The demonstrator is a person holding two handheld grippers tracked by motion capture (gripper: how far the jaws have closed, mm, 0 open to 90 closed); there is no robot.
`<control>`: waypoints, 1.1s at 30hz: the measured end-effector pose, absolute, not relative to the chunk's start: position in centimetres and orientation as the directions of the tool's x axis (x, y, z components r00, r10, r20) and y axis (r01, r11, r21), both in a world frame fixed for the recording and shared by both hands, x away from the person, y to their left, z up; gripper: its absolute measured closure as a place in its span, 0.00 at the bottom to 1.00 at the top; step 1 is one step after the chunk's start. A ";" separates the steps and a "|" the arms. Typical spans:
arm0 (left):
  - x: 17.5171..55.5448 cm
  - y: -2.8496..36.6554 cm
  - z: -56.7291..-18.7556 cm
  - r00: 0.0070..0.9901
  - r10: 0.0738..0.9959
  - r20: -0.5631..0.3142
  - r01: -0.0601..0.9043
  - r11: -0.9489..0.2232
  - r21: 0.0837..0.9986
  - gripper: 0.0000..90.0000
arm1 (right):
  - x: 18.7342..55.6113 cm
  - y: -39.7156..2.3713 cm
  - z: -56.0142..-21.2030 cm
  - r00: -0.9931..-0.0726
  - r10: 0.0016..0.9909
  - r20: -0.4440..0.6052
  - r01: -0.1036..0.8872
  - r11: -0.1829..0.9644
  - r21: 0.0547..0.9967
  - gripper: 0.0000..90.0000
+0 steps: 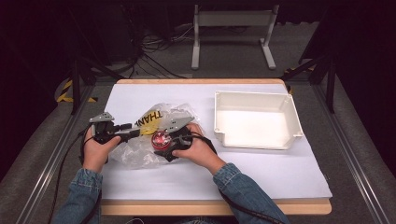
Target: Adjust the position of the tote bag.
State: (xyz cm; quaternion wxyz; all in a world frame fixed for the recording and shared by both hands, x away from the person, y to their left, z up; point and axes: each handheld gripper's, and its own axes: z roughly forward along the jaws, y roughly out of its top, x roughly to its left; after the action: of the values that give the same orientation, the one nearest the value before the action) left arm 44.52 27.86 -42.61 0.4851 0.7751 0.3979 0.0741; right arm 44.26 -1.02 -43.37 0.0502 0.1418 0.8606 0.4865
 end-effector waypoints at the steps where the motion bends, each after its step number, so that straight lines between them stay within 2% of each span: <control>1: 44.5 27.9 -42.6 0.672 0.689 -0.271 0.545 -0.213 0.811 0.46 | 44.2 -0.9 -43.4 -0.955 0.292 0.051 0.194 0.486 0.852 0.06; 4: 44.4 27.9 -42.2 0.687 0.680 -0.256 0.519 -0.212 0.828 0.44 | 44.3 -0.8 -43.3 -0.956 0.291 0.045 0.188 0.485 0.854 0.08; 6: 44.2 28.0 -41.7 0.695 0.675 -0.246 0.499 -0.206 0.842 0.42 | 44.4 -0.8 -43.3 -0.956 0.290 0.036 0.180 0.485 0.856 0.14; 14: 43.8 28.1 -40.7 0.715 0.655 -0.243 0.463 -0.184 0.867 0.37 | 44.5 -1.0 -43.1 -0.959 0.283 0.008 0.154 0.500 0.852 0.27; 33: 42.4 28.1 -38.3 0.740 0.644 -0.194 0.368 -0.147 0.918 0.27 | 43.9 -1.6 -40.9 -0.963 0.265 -0.039 0.108 0.516 0.850 0.28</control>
State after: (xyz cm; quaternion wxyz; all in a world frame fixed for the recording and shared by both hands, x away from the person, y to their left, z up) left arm 42.44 28.10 -38.31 0.5585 0.7471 0.3387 0.1234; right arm 43.87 -1.59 -40.93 0.0818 0.1076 0.8668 0.4800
